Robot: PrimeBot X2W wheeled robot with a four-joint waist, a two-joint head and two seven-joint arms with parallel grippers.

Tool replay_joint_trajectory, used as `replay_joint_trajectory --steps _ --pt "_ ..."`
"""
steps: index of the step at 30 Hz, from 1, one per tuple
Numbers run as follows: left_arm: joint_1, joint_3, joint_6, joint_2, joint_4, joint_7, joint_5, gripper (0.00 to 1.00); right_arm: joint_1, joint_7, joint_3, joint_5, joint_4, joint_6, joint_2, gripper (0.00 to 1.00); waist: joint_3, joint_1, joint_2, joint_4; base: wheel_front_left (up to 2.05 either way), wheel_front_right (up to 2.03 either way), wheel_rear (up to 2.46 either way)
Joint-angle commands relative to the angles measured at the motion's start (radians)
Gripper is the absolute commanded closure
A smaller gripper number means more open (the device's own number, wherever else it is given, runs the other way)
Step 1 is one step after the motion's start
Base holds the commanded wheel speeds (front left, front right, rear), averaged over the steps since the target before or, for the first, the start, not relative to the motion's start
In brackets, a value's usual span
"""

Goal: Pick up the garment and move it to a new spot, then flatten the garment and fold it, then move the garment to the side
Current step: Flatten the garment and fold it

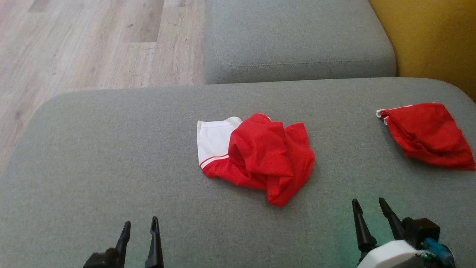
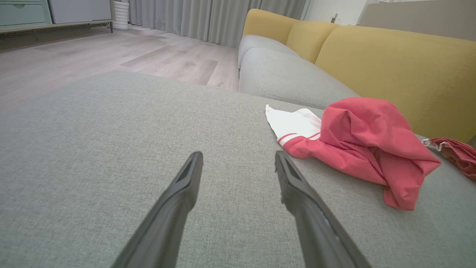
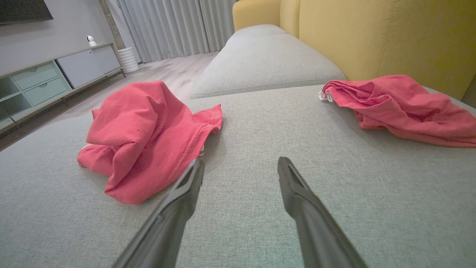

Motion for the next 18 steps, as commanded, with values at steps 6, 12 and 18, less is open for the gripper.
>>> replay_joint_trajectory --steps 6,12,18 --pt "-0.038 0.036 0.01 0.021 -0.039 -0.005 0.0 0.0 -0.051 -0.013 0.024 0.005 -0.028 0.003 -0.005 0.0 0.008 0.0 -0.0001 0.004 0.0 0.0 0.0" --pt "-0.04 0.035 0.014 0.023 -0.046 -0.005 0.001 0.0 -0.054 -0.014 0.025 0.002 -0.035 0.003 -0.005 0.0 0.022 0.0 -0.0001 0.003 0.0 0.0 0.0" --pt "-0.108 0.01 -0.008 0.012 -0.044 0.027 0.007 0.0 -0.068 -0.01 0.027 -0.008 -0.047 0.003 -0.005 0.0 0.053 0.0 -0.0001 -0.006 0.0 0.0 0.0"
